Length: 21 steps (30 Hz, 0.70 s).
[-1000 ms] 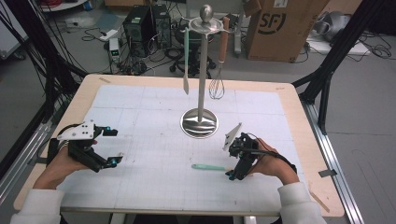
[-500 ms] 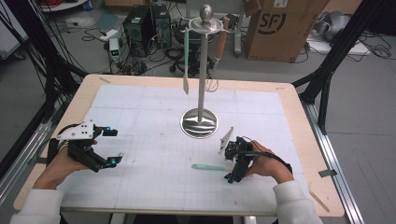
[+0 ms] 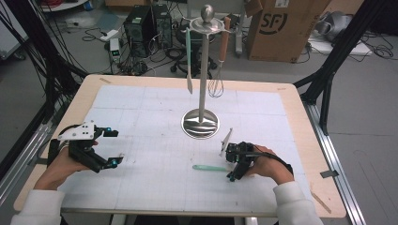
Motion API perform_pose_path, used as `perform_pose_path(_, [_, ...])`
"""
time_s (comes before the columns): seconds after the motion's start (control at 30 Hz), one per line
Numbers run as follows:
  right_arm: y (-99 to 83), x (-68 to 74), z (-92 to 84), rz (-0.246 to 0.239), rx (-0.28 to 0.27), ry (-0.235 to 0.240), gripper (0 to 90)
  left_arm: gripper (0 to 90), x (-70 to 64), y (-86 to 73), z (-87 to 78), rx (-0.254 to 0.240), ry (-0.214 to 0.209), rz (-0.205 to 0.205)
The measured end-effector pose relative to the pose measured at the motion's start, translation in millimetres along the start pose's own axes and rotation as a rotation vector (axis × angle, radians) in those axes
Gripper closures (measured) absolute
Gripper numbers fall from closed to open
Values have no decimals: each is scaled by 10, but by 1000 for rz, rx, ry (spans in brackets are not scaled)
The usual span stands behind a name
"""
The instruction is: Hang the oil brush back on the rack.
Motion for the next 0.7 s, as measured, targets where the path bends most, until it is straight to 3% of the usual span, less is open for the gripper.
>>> perform_pose_path(0.33, [-18,3,6,12,31,4,571,17,9,-9,8,4,2,0])
perform_pose_path(0.7, [9,5,13,-26,97,-1,770,17,4,-5,6,0,1,-2])
Point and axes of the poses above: each handheld gripper's, and its own axes: z roughly forward along the jaws, y roughly out of its top, x roughly to its left, the point moved 10 cm from there along z, roughly forward along the jaws, and after that the axes turned 4 degrees about -z, right-handed, at the moved point
